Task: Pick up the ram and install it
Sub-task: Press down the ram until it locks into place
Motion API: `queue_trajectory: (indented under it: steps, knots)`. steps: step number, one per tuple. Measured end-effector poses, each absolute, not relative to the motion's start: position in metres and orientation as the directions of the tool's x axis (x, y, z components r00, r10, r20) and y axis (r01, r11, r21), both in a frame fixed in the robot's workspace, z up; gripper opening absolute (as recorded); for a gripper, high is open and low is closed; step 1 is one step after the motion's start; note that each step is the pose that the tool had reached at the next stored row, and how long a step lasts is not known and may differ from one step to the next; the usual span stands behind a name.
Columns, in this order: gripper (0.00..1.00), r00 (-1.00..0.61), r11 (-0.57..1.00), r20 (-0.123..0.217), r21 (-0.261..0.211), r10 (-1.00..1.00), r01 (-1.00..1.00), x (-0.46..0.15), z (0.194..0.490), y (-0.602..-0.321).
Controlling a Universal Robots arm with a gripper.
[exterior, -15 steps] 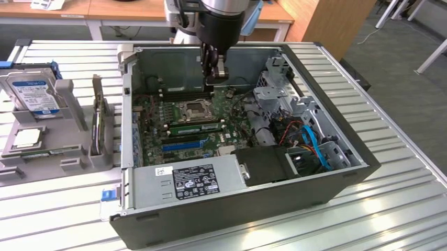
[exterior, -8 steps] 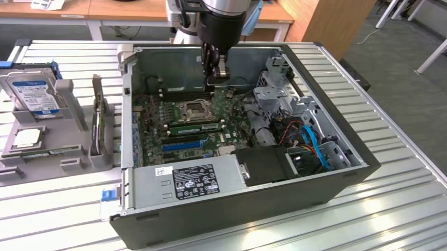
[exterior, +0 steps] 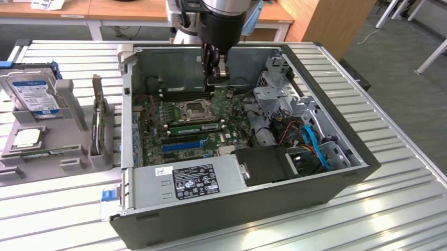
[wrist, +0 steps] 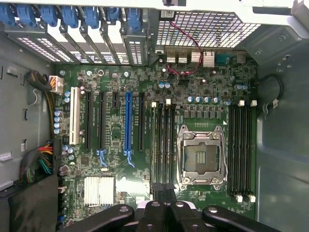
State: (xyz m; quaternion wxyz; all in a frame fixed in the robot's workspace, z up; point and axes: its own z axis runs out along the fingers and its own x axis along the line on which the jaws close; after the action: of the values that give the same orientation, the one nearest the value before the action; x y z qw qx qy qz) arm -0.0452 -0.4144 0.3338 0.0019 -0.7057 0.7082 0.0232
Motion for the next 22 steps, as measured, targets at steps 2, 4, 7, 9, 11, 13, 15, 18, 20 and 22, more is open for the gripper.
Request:
queue_trajectory:
  steps: [2, 4, 7, 9, 11, 13, 15, 18, 20, 22]
  knots:
    - [0.1, -0.005, 0.004, -0.035, 0.03, -0.999, -1.0, -0.0452, 0.3338, -0.4144]
    - [0.1, -0.015, 0.014, -0.036, 0.03, -0.999, -0.999, -0.0452, 0.3337, -0.4143]
    - [0.1, -0.094, 0.093, -0.036, 0.03, -0.995, -0.995, -0.0452, 0.3337, -0.4143]
    - [0.1, -0.215, 0.213, -0.036, 0.03, -0.976, -0.976, -0.0452, 0.3333, -0.4144]
    - [0.1, -0.244, 0.243, -0.036, 0.03, -0.969, -0.97, -0.0452, 0.3333, -0.4144]
    - [0.1, -0.271, 0.27, -0.036, 0.03, -0.962, -0.962, -0.0452, 0.3332, -0.4144]
    - [0.1, -0.297, 0.296, -0.036, 0.03, -0.954, -0.955, -0.0452, 0.333, -0.4144]
    - [0.1, -0.335, 0.334, -0.036, 0.03, -0.941, -0.942, -0.0452, 0.3329, -0.4144]
    - [0.1, -0.36, 0.359, -0.036, 0.03, -0.932, -0.933, -0.0452, 0.3327, -0.4144]
    - [0.1, -0.387, 0.386, -0.035, 0.03, -0.922, -0.922, -0.0452, 0.3325, -0.4144]
